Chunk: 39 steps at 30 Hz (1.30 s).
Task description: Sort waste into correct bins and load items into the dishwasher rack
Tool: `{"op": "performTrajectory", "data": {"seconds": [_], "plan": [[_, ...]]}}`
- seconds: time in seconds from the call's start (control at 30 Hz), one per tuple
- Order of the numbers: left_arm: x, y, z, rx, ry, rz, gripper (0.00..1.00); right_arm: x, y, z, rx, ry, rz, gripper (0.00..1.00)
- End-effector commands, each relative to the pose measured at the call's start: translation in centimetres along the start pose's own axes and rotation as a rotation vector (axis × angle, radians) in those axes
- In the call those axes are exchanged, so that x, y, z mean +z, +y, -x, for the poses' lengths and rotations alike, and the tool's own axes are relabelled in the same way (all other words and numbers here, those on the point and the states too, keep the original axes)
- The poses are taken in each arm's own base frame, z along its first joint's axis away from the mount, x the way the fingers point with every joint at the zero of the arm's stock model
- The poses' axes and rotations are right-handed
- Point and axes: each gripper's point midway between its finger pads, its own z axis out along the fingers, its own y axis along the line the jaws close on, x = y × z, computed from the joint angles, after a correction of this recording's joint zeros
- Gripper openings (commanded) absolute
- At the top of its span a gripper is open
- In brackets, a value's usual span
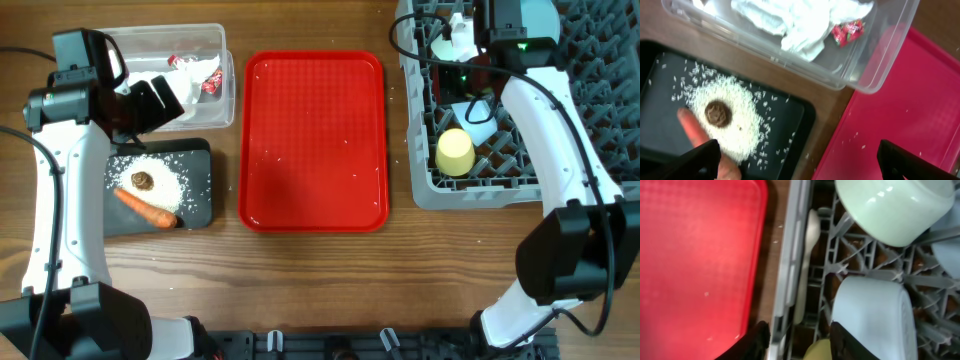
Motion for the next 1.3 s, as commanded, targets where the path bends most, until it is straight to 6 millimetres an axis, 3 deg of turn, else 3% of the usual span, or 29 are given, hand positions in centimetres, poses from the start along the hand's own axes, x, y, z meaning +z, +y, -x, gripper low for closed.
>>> {"op": "performTrajectory", "data": {"seconds": [0.0, 0.03, 0.17, 0.23, 0.4, 0.5, 0.63, 0.73, 0.83, 0.93, 1.1, 1.27], "plan": [[0.3, 0.0, 1.0, -0.007, -0.034, -0.003, 1.0, -11.8, 1.9, 3.8, -0.041, -0.276, 0.024, 0.67], [0.3, 0.0, 0.9, -0.007, -0.032, -0.002, 1.0, -14.6, 1.9, 3.7, -0.045, -0.327, 0.005, 1.0], [0.3, 0.1, 0.9, -0.007, -0.03, -0.001, 1.0, -25.0, 2.5, 1.6, -0.062, -0.553, -0.045, 0.99], [0.3, 0.1, 0.9, -0.007, -0.03, -0.001, 1.0, -28.6, 3.0, 0.4, -0.071, -0.64, -0.049, 1.0], [0.3, 0.1, 0.9, -0.007, -0.03, -0.001, 1.0, -33.9, 3.7, -2.0, -0.085, -0.772, -0.056, 1.0], [0.3, 0.1, 0.9, -0.007, -0.03, -0.001, 1.0, -35.2, 3.9, -2.8, -0.088, -0.807, -0.057, 1.0], [0.3, 0.1, 0.9, -0.007, -0.03, -0.001, 1.0, -35.0, 3.9, -3.3, -0.087, -0.802, -0.058, 1.0], [0.3, 0.1, 0.9, -0.007, -0.03, -0.001, 1.0, -33.0, 3.7, -5.4, -0.084, -0.764, -0.058, 1.0], [0.3, 0.1, 0.9, -0.007, -0.03, -0.001, 1.0, -32.1, 3.2, -5.2, -0.116, -0.953, -0.102, 1.0], [0.3, 0.1, 0.9, -0.007, -0.03, -0.001, 1.0, -29.1, 2.9, -6.6, -0.125, -1.085, -0.107, 1.0], [0.3, 0.1, 0.9, -0.007, -0.03, -0.001, 1.0, -22.3, 2.2, -10.1, -0.138, -1.278, -0.12, 1.0], [0.3, 0.1, 0.9, -0.007, -0.03, -0.001, 1.0, -15.4, 2.0, -14.1, -0.151, -1.306, -0.106, 1.0]]}}
